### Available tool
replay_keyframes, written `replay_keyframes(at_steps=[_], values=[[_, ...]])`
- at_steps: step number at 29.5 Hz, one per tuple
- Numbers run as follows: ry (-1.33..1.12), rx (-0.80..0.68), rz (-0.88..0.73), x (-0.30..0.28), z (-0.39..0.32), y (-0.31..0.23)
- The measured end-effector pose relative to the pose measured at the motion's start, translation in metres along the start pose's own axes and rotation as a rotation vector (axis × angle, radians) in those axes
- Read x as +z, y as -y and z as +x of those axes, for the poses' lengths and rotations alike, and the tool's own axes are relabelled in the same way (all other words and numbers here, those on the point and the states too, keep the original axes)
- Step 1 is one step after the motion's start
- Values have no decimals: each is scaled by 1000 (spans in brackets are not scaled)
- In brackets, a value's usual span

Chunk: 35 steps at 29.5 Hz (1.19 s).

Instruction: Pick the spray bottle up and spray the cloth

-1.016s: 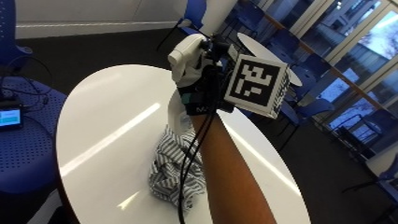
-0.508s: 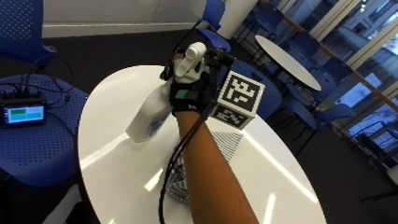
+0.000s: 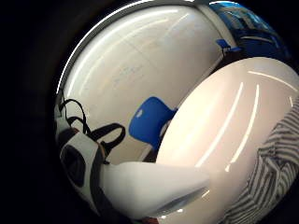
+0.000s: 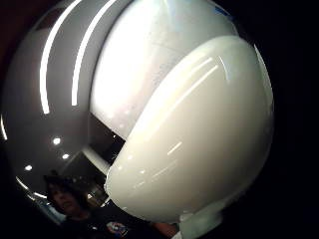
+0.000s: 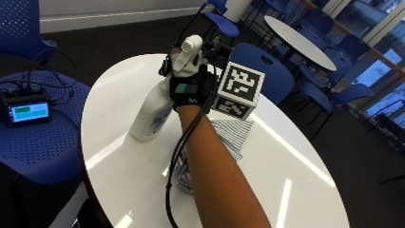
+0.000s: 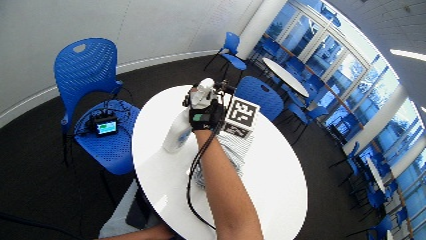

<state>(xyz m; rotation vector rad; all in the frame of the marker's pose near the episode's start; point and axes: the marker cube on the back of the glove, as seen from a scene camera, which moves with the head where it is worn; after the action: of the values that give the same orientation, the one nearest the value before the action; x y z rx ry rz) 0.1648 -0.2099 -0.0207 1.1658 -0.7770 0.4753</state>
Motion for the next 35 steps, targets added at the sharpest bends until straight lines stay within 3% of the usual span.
replay_keyframes(at_steps=[23,35], values=[[-28,-133,-131,14,-53,28],[-78,-33,-236,34,-38,4]])
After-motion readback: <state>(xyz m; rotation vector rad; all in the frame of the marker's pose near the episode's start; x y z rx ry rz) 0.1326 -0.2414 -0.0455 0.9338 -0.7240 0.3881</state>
